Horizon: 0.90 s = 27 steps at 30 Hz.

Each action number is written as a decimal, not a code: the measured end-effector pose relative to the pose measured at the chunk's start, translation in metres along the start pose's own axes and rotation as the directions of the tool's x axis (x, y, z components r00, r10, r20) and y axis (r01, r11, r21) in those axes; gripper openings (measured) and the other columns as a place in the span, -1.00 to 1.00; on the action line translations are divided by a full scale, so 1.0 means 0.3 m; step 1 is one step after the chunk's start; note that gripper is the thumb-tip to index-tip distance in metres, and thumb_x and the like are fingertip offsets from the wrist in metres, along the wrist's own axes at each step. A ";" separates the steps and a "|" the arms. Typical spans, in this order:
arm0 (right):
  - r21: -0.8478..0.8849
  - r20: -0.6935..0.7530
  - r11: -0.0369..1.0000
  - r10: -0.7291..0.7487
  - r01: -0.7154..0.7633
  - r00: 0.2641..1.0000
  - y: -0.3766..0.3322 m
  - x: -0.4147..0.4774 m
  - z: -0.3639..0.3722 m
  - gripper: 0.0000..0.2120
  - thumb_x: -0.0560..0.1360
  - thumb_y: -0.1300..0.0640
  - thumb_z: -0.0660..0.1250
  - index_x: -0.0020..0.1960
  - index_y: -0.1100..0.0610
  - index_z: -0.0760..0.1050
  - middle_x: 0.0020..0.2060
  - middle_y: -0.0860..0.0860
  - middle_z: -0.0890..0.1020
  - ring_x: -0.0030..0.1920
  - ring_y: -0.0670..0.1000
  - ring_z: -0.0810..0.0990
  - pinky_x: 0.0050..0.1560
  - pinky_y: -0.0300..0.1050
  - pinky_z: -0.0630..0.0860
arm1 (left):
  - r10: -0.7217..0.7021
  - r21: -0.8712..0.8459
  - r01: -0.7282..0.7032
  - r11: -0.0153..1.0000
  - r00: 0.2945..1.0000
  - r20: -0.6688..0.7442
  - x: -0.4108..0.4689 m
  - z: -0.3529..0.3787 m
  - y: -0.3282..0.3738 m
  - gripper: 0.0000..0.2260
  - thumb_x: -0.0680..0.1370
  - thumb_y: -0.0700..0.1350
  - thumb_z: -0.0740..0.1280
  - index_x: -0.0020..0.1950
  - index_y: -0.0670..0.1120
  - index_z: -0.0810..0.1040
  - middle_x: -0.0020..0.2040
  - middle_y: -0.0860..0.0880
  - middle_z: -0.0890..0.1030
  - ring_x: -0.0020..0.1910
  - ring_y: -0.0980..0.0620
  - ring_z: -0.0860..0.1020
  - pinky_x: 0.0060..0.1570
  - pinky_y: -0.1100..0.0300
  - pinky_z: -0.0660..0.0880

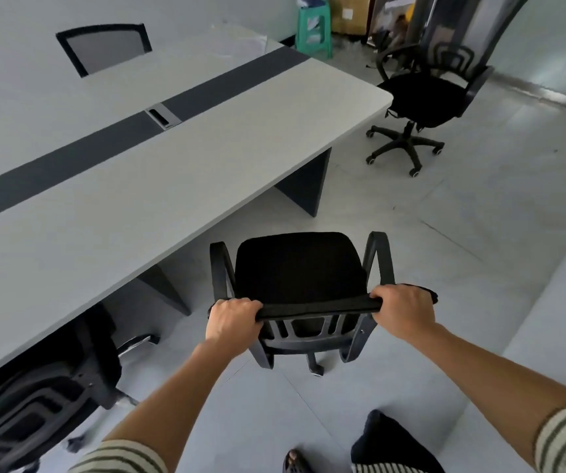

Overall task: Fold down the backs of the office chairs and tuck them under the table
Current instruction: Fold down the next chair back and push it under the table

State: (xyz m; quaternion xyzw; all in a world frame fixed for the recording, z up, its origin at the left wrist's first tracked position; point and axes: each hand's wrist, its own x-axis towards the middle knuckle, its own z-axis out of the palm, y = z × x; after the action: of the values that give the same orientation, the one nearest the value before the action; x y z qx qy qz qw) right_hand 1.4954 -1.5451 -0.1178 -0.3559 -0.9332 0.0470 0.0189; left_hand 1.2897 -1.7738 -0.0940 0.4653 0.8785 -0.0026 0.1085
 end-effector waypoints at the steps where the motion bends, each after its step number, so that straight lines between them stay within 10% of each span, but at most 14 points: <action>1: 0.007 0.008 1.000 -0.025 0.025 1.000 -0.023 0.038 0.006 -0.86 0.22 0.12 0.46 -0.23 -0.02 0.64 -0.52 0.00 0.61 -0.47 0.12 0.57 -0.45 -0.22 0.33 | -0.021 0.007 0.021 1.000 1.000 0.004 0.004 -0.010 -0.025 -0.83 0.53 -0.04 0.20 0.00 0.05 0.57 -0.17 0.05 0.63 -0.17 0.01 0.58 -0.10 0.14 0.43; 16: 0.057 0.105 0.870 -0.493 0.490 0.864 -0.134 0.660 0.019 -0.79 0.31 -0.03 0.42 -0.08 -0.02 0.61 -0.22 -0.03 0.69 -0.17 0.12 0.64 -0.26 -0.12 0.40 | -0.432 -0.028 0.431 0.902 0.901 -0.037 0.132 -0.026 -0.074 -0.81 0.46 -0.06 0.30 0.05 0.01 0.58 -0.16 0.04 0.62 -0.17 -0.05 0.61 -0.28 0.10 0.48; 27: 0.111 0.154 0.759 -0.651 0.641 0.744 -0.234 1.097 -0.004 -0.76 0.36 0.23 0.35 0.00 0.11 0.64 -0.12 0.12 0.70 -0.09 0.24 0.61 -0.09 -0.06 0.44 | -0.573 -0.150 0.566 0.811 0.820 -0.008 0.286 -0.045 -0.109 -0.77 0.50 0.01 0.27 0.10 -0.02 0.56 -0.08 -0.02 0.60 -0.05 -0.09 0.57 -0.16 0.07 0.46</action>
State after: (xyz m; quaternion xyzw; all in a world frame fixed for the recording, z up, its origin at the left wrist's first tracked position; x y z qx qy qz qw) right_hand 1.2035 -1.3780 -0.1089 -0.0045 -0.9946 0.0940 -0.0430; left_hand 1.2138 -1.7207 -0.1004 0.1721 0.9779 0.0391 0.1123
